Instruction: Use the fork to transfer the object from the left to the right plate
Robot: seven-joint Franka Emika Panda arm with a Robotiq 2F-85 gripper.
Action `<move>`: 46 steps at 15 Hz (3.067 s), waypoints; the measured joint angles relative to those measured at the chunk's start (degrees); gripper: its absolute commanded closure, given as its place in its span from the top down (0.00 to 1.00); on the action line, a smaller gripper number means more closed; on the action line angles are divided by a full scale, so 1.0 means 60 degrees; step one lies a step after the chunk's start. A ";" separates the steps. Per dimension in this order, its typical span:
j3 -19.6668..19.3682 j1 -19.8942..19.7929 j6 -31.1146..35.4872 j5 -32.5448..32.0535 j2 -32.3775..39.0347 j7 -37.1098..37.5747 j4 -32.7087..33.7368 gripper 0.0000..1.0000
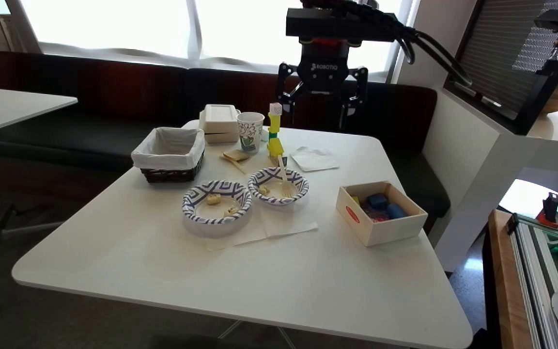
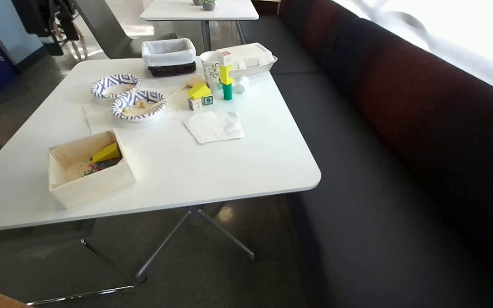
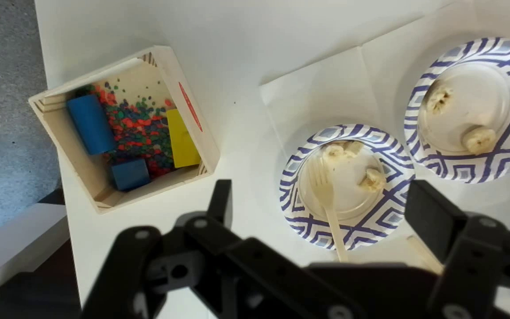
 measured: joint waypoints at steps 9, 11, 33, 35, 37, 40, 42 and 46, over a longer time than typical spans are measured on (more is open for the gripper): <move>-0.0453 -0.0045 0.0199 0.0010 0.0251 0.0042 0.0109 1.00; -0.0660 -0.0079 0.0606 0.0026 0.0537 0.0042 0.0148 1.00; -0.1277 0.0165 0.3888 0.0097 0.4289 -0.1247 0.1666 1.00; -0.1360 0.0230 0.3887 0.0156 0.4289 -0.1277 0.1672 1.00; -0.1377 0.0261 0.3887 0.0265 0.4301 -0.1382 0.1684 1.00; -0.1426 0.0341 0.3887 0.0308 0.4403 -0.1439 0.1768 1.00; -0.1448 0.0369 0.3887 0.0347 0.4544 -0.1497 0.1895 0.94; -0.1460 0.0370 0.3887 0.0485 0.4906 -0.1680 0.2178 0.80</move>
